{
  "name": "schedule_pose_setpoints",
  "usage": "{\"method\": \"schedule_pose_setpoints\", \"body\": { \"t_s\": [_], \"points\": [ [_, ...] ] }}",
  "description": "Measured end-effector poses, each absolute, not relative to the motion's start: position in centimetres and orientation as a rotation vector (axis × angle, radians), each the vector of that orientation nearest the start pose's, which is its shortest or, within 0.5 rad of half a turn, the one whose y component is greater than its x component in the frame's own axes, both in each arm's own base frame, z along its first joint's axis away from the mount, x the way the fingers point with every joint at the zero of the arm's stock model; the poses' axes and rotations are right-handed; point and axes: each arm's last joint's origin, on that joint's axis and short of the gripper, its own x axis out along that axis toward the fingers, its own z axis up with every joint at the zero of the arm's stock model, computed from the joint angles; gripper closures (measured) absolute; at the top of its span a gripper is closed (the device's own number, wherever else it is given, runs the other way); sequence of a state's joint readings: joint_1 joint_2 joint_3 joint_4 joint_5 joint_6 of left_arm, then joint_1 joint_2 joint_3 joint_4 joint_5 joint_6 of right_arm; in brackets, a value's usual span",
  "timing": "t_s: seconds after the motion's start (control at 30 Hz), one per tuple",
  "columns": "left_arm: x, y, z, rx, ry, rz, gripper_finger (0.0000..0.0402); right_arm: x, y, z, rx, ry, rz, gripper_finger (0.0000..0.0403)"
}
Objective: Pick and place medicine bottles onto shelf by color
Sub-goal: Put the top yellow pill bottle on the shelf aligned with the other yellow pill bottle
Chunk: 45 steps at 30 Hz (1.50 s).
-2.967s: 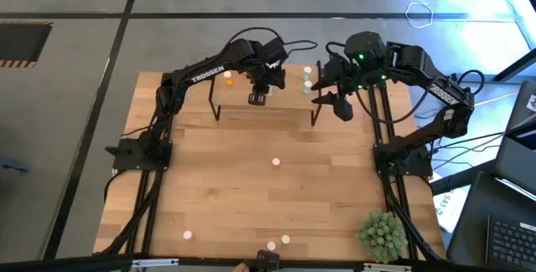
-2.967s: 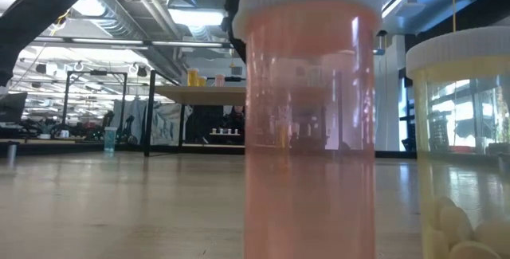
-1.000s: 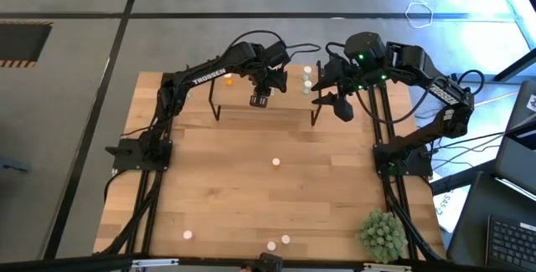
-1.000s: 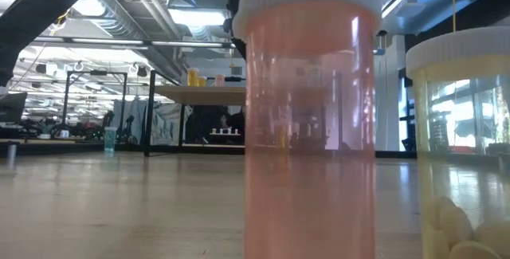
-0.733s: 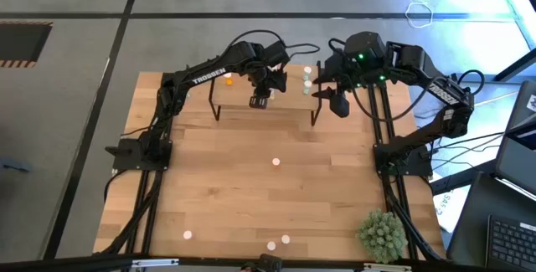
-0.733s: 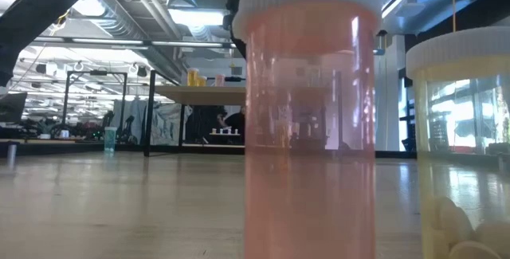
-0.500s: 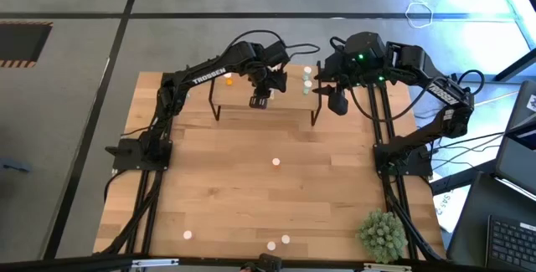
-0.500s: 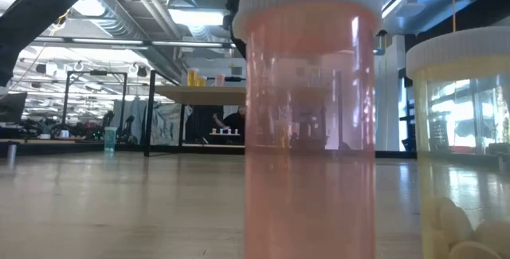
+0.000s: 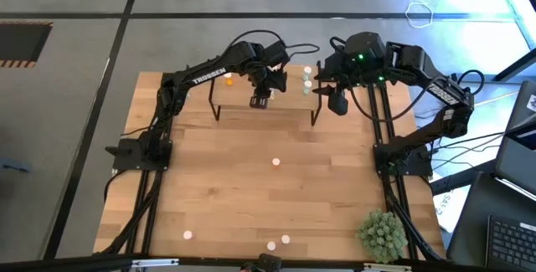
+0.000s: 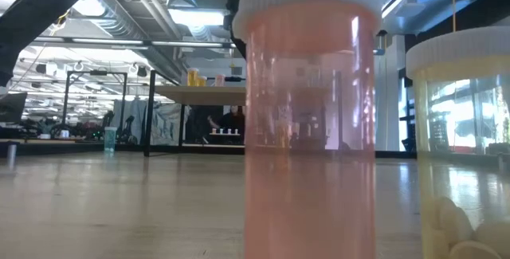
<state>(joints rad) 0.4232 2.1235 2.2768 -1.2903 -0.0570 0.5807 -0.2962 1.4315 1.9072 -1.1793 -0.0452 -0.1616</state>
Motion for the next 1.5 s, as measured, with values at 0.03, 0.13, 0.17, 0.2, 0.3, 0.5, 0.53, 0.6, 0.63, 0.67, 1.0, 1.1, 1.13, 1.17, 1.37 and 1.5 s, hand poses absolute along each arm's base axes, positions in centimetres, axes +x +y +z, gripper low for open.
{"method": "schedule_pose_setpoints", "body": {
  "t_s": [0.03, 0.13, 0.17, 0.2, 0.3, 0.5, 0.53, 0.6, 0.63, 0.67, 1.0, 1.1, 1.13, 1.17, 1.37, 1.5],
  "points": [
    [39.3, 17.9, 33.7, 0.301, 1.206, 0.086, 0.0282, 23.7, -7.1, 46.8, -0.034, 0.712, -0.184, 0.0210],
    [39.3, 18.0, 33.7, 0.321, 1.213, 0.091, 0.0282, 23.7, -7.1, 46.8, -0.034, 0.712, -0.184, 0.0210],
    [39.3, 18.1, 33.7, 0.328, 1.213, 0.090, 0.0282, 23.7, -7.1, 46.8, -0.034, 0.712, -0.184, 0.0210],
    [39.3, 18.1, 33.8, 0.334, 1.211, 0.090, 0.0282, 23.7, -7.1, 46.8, -0.034, 0.712, -0.184, 0.0210],
    [39.3, 18.4, 33.8, 0.348, 1.202, 0.092, 0.0282, 23.7, -7.1, 46.8, -0.034, 0.712, -0.184, 0.0210],
    [39.3, 18.5, 33.8, 0.373, 1.194, 0.064, 0.0282, 23.7, -7.1, 46.8, -0.034, 0.712, -0.184, 0.0210],
    [39.3, 18.5, 33.8, 0.372, 1.194, 0.064, 0.0282, 23.7, -7.1, 46.8, -0.034, 0.712, -0.184, 0.0210],
    [39.3, 18.4, 33.8, 0.369, 1.194, 0.064, 0.0282, 23.7, -7.1, 46.8, -0.034, 0.712, -0.184, 0.0210],
    [39.3, 18.4, 33.8, 0.363, 1.194, 0.067, 0.0282, 23.7, -7.1, 46.8, -0.034, 0.712, -0.184, 0.0210],
    [39.3, 18.4, 33.8, 0.355, 1.196, 0.072, 0.0282, 23.7, -7.1, 46.8, -0.034, 0.712, -0.184, 0.0210],
    [39.3, 18.5, 33.8, 0.348, 1.195, 0.076, 0.0282, 23.7, -7.1, 46.8, -0.034, 0.712, -0.184, 0.0210],
    [39.2, 18.5, 33.8, 0.345, 1.195, 0.078, 0.0282, 23.7, -7.1, 46.8, -0.034, 0.712, -0.183, 0.0210],
    [39.2, 18.6, 33.8, 0.341, 1.194, 0.081, 0.0282, 23.7, -7.1, 46.8, -0.034, 0.712, -0.183, 0.0210],
    [39.2, 18.6, 33.8, 0.336, 1.194, 0.084, 0.0282, 23.7, -7.1, 46.8, -0.034, 0.712, -0.184, 0.0210],
    [39.1, 19.0, 33.8, 0.337, 1.183, 0.063, 0.0282, 23.7, -7.1, 46.8, -0.034, 0.712, -0.184, 0.0210],
    [39.0, 19.1, 33.8, 0.315, 1.184, 0.076, 0.0282, 23.7, -7.1, 46.8, -0.034, 0.712, -0.183, 0.0210]
  ]
}}
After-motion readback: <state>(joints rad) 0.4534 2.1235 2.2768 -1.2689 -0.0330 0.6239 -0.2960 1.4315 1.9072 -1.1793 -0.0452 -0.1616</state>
